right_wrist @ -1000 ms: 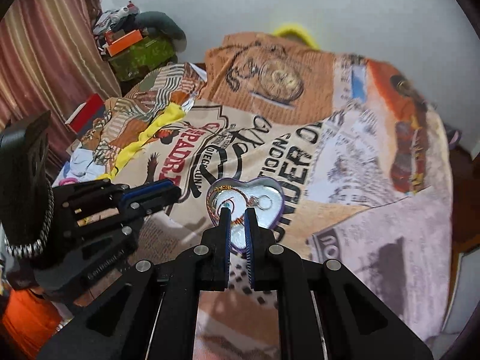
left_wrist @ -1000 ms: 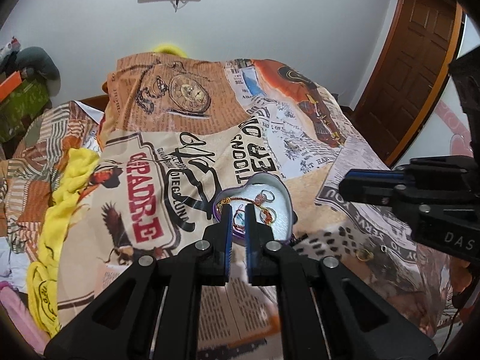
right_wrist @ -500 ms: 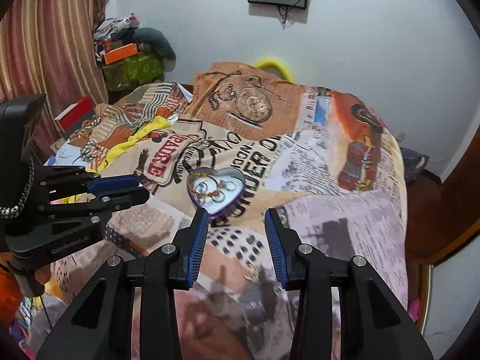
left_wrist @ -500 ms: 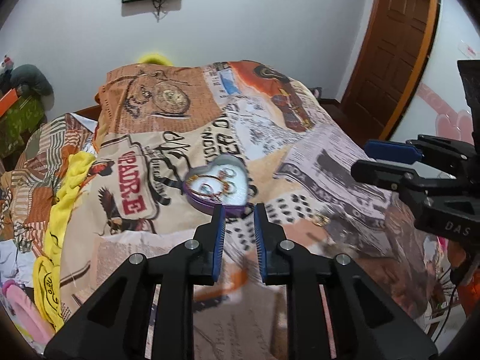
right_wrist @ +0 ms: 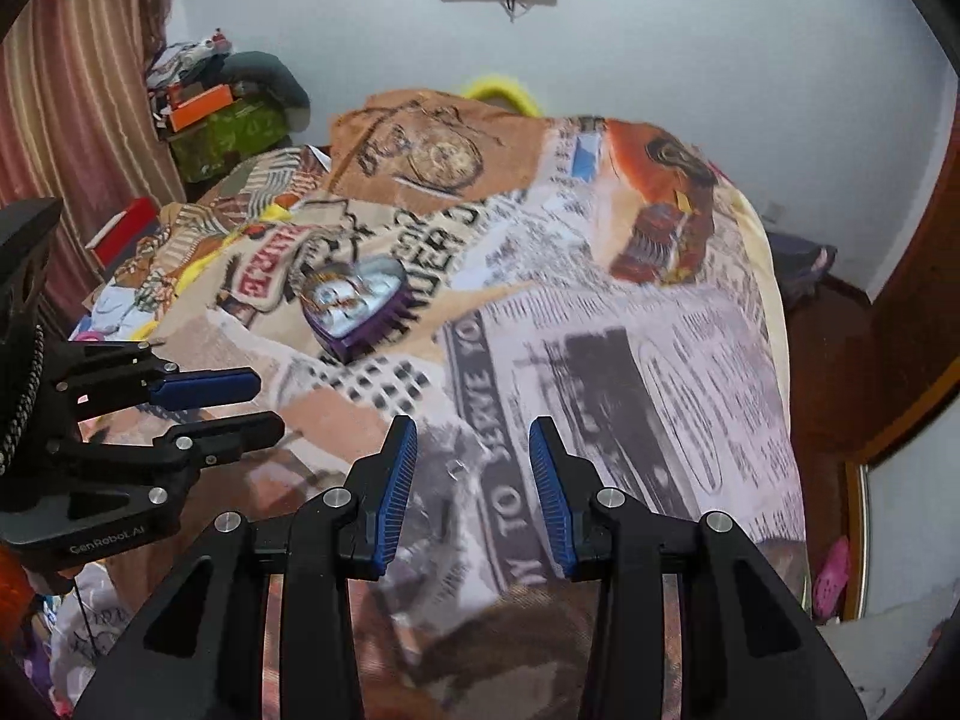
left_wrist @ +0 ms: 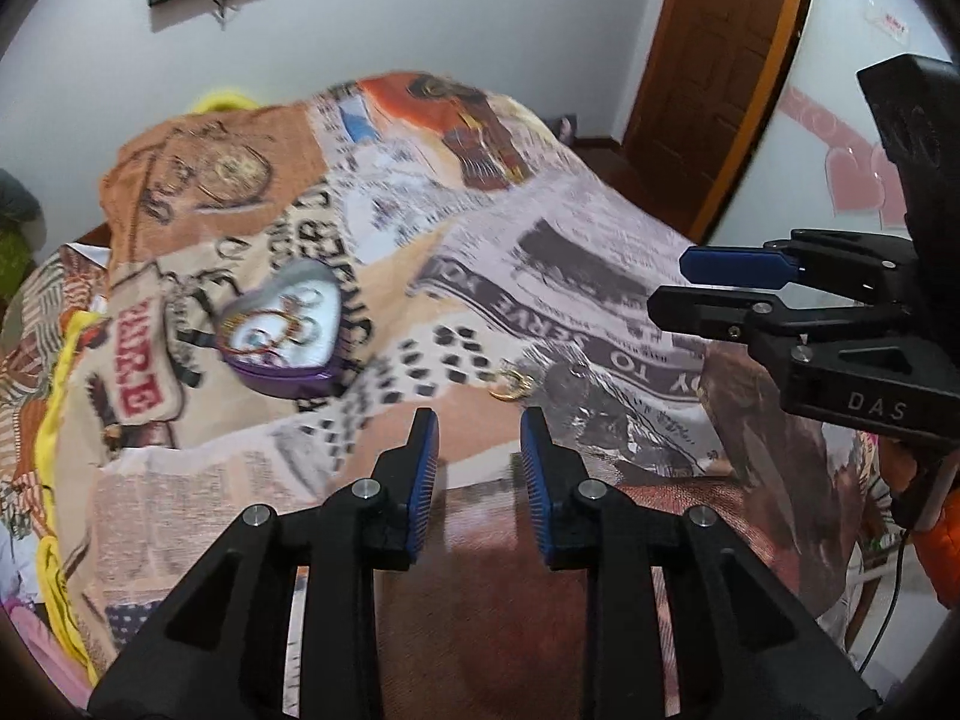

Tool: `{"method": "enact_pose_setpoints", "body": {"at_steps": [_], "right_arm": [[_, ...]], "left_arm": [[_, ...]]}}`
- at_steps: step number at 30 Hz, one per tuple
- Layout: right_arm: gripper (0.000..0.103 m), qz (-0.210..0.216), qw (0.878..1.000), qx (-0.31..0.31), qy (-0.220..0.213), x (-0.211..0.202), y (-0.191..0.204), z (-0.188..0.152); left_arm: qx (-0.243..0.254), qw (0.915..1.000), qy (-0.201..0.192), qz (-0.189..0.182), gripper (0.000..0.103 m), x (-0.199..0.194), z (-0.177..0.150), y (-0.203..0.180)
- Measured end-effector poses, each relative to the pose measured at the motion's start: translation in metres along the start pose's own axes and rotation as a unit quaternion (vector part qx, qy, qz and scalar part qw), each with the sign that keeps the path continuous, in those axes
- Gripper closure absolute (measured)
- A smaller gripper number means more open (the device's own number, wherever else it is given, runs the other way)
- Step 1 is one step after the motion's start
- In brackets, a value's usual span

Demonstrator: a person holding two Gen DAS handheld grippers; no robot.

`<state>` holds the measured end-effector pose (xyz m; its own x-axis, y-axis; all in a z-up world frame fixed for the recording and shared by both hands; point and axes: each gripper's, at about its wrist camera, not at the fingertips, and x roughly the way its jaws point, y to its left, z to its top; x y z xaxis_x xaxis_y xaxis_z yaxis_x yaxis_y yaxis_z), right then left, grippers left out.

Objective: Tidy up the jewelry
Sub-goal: 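Move both tools back to the remaining small rings on the bed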

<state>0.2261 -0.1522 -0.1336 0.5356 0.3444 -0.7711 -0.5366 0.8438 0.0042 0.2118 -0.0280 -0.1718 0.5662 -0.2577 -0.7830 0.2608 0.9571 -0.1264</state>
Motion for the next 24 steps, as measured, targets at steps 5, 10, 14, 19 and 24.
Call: {"method": "enact_pose_setpoints", "body": {"at_steps": [5, 10, 14, 19, 24], "right_arm": [[0.067, 0.005, 1.000, 0.016, 0.021, 0.014, -0.016, -0.013], [0.067, 0.024, 0.999, 0.025, 0.041, 0.027, -0.023, -0.023], [0.067, 0.034, 0.998, 0.015, 0.050, 0.037, -0.020, -0.027], [0.068, 0.046, 0.997, -0.005, 0.055, 0.050, -0.014, -0.028], [0.068, 0.056, 0.997, -0.019, 0.050, 0.057, -0.011, -0.027]], "left_arm": [[-0.006, 0.9991, 0.037, -0.020, 0.076, 0.033, 0.005, -0.004], [-0.008, 0.9979, 0.058, -0.028, 0.076, 0.056, 0.012, -0.004], [0.002, 0.9979, 0.057, -0.029, 0.075, 0.065, 0.015, -0.006], [-0.009, 0.9977, 0.055, -0.039, 0.075, 0.072, 0.018, 0.002], [-0.014, 0.9975, 0.051, -0.047, 0.076, 0.077, 0.017, 0.005]]}}
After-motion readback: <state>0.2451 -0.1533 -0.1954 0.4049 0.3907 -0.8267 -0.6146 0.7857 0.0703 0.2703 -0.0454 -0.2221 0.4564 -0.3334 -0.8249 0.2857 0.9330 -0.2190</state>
